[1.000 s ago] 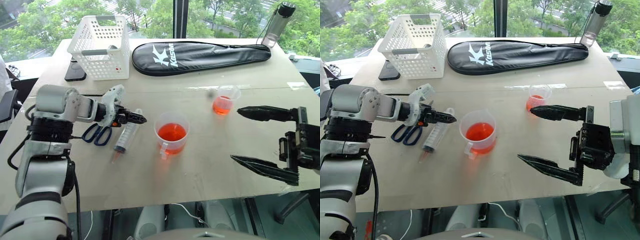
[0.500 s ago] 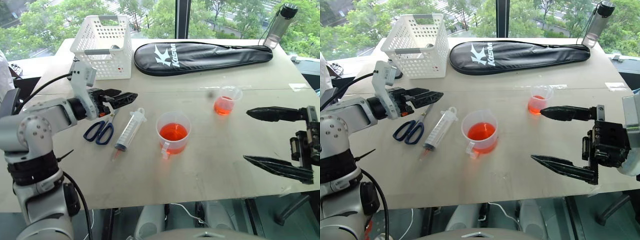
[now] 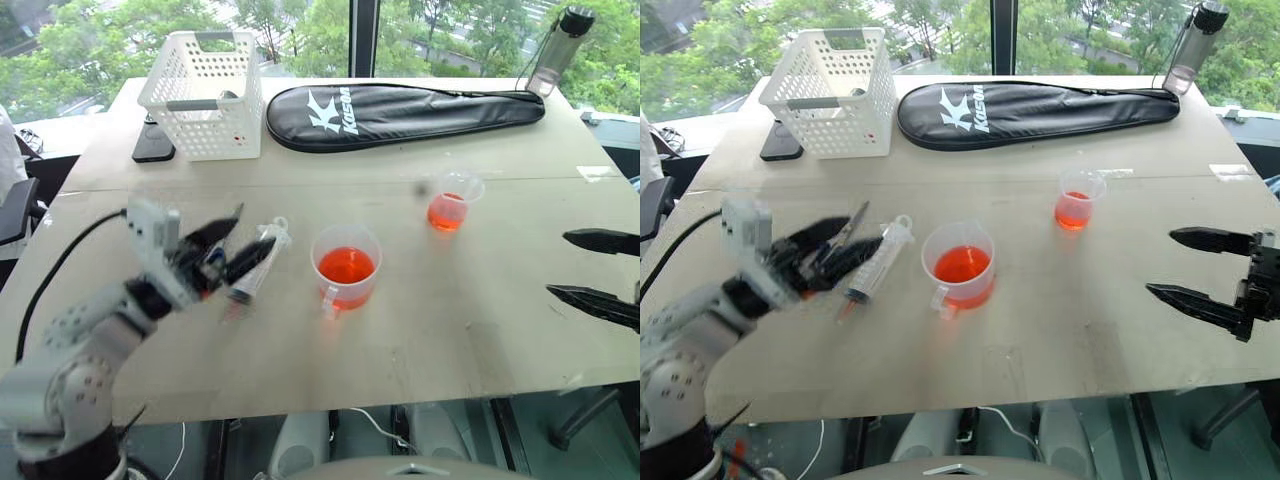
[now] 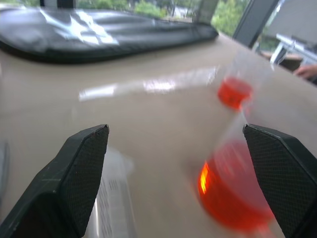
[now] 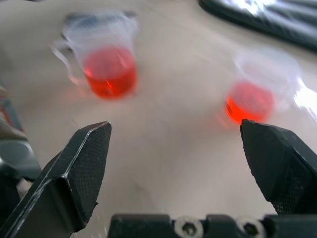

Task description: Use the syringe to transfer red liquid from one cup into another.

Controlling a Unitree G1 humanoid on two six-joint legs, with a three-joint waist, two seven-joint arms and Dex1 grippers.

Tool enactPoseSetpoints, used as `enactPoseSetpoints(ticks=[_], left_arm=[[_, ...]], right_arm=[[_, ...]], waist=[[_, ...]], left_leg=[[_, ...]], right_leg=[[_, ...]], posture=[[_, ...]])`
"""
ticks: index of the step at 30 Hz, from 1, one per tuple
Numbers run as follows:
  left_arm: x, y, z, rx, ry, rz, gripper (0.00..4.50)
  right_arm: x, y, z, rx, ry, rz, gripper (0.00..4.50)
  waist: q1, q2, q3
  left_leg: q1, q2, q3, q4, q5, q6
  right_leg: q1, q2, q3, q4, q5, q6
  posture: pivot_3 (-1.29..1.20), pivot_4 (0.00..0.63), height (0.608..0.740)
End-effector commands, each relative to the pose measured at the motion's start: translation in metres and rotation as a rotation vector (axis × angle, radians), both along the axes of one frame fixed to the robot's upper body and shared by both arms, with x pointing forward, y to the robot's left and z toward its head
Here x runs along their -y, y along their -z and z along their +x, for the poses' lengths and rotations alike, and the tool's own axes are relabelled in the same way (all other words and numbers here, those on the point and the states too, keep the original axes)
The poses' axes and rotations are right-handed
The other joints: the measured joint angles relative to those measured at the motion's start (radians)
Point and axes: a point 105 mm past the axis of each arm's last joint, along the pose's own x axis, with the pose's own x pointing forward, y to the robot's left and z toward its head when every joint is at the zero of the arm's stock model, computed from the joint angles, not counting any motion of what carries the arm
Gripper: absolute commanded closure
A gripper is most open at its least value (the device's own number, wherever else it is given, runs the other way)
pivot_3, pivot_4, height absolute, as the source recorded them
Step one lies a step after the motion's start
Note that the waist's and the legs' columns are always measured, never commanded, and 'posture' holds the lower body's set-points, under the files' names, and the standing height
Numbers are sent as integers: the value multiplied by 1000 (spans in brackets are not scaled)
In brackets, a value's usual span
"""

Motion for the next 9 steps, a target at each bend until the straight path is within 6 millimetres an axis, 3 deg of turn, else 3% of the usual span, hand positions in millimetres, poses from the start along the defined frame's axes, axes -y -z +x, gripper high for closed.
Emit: enactPoseSetpoints(ticks=[1, 6, 9], left_arm=[[-5, 7, -33, 12, 29, 80, 75], [-32, 36, -66, -99, -11, 145, 75], [-40, 43, -75, -116, -15, 170, 75]], right_arm=[[21, 4, -10, 16, 74, -54, 0], [26, 11, -22, -7, 106, -51, 0], [28, 13, -26, -5, 124, -56, 0]], waist=[[0, 1, 0], [-1, 9, -5], [-5, 11, -7]], left_leg=[[2, 0, 0, 0, -2, 4], [11, 2, 0, -2, -7, 1], [12, 3, 1, -2, -8, 2]], right_leg=[[2, 0, 0, 0, -2, -3], [9, -1, -1, -5, -3, -5], [9, -1, -1, -6, -3, -4]], posture=[[0, 150, 724], [0, 150, 724], [0, 150, 724]])
